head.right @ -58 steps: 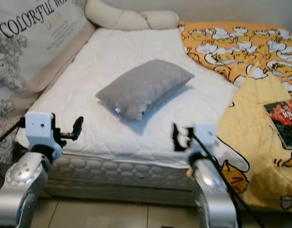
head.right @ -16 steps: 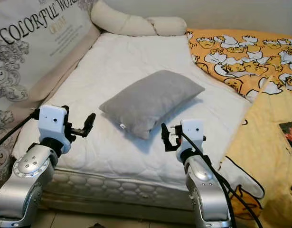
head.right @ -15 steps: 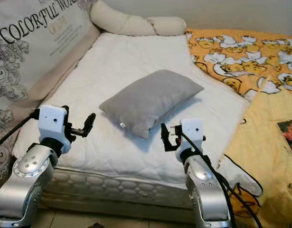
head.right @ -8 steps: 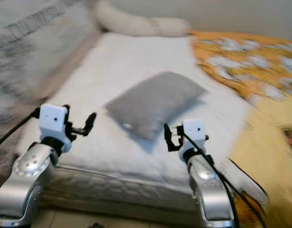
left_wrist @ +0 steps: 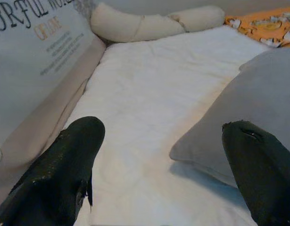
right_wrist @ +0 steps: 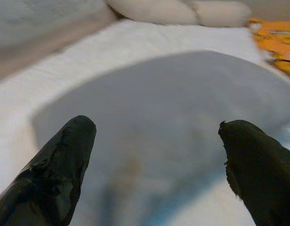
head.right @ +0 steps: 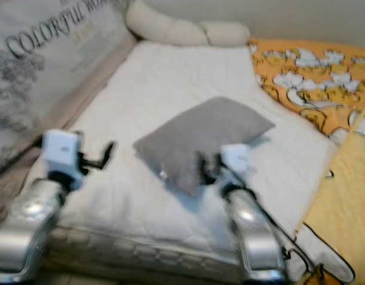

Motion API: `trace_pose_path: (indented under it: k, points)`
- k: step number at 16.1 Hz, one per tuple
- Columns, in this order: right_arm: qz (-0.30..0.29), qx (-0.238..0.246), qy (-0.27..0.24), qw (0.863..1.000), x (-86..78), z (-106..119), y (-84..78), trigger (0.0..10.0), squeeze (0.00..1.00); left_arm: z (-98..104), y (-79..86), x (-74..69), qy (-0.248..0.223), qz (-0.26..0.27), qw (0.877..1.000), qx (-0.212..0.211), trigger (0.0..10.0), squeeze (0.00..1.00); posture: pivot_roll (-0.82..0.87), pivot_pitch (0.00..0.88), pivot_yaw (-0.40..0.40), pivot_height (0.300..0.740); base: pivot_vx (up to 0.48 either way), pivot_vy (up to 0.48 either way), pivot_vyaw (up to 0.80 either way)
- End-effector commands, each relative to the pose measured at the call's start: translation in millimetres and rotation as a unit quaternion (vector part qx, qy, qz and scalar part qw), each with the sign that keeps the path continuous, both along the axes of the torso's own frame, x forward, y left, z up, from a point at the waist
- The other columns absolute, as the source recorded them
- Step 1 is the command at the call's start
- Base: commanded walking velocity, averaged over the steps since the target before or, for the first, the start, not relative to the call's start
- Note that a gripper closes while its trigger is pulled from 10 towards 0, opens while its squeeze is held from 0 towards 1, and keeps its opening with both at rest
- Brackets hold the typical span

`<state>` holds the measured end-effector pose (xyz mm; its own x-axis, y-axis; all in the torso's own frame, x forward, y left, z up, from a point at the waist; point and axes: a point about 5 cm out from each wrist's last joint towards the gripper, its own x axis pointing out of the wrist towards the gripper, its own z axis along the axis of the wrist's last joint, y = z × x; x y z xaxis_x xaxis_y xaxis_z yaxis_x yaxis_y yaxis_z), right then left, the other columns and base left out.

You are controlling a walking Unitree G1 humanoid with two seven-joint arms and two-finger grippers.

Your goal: Clean up the room

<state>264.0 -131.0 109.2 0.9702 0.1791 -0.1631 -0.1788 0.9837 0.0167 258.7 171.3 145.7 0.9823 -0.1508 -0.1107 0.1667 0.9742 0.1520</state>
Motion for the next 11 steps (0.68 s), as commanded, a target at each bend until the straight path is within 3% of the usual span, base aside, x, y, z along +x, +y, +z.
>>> trace_pose_path:
  k: [1, 4, 11]
  points:
    - [-0.019, -0.006, 0.002, 1.0, -0.8, -1.2, -12.6, 10.0, 0.0, 2.2, -7.6, 0.5, -0.006, -0.013, 1.0, -0.003, 10.0, 0.0, 0.02, 0.0, 0.011, 0.74, 0.289, 0.0, -0.78]
    - [-0.021, -0.01, -0.002, 1.0, 0.4, -0.2, -13.8, 10.0, 0.0, 1.8, -9.1, 0.5, -0.007, -0.018, 1.0, 0.002, 10.0, 0.0, 0.01, 0.0, 0.01, 0.74, 0.275, 0.0, -0.26]
    - [-0.025, -0.01, -0.003, 1.0, 2.7, -0.1, -14.7, 10.0, 0.0, -1.0, -13.3, 0.4, 0.001, -0.034, 0.999, -0.007, 10.0, 0.0, 0.01, 0.0, 0.009, 0.74, 0.0, 0.0, 0.0]
